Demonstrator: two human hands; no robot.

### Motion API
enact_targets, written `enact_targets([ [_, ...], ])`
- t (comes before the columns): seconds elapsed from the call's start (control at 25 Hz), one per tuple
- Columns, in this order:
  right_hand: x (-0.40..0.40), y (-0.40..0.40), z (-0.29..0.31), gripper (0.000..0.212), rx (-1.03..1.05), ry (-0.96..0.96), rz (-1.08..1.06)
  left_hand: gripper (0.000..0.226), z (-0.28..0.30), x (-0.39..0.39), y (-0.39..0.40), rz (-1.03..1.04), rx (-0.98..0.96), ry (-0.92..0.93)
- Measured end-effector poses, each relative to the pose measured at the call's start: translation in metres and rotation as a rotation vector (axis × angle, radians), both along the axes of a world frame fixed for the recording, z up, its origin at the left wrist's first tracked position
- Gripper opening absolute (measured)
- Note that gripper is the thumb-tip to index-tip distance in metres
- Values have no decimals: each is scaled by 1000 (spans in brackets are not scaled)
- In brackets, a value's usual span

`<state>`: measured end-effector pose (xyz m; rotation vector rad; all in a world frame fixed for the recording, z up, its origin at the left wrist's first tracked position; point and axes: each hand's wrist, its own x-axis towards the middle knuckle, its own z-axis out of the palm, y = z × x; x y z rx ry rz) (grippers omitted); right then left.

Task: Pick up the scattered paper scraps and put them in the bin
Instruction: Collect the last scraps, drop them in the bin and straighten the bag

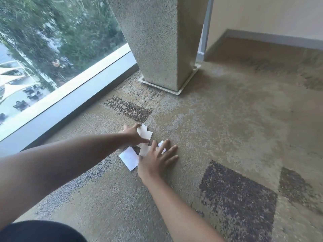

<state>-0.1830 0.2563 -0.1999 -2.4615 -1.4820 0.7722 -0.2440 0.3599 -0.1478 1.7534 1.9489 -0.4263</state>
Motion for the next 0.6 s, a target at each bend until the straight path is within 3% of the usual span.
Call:
enact_targets([
  [0.12, -6, -6, -8, 56, 127, -104, -18, 91, 1, 2, 3, -35, 40, 57],
  [0.24, 1, -9, -4, 43, 239, -115, -20, 83, 4, 6, 4, -19, 39, -23],
  [0.6, 45, -20, 12, 60, 209, 281, 125, 78, -1, 7, 1, 171, -6, -122],
])
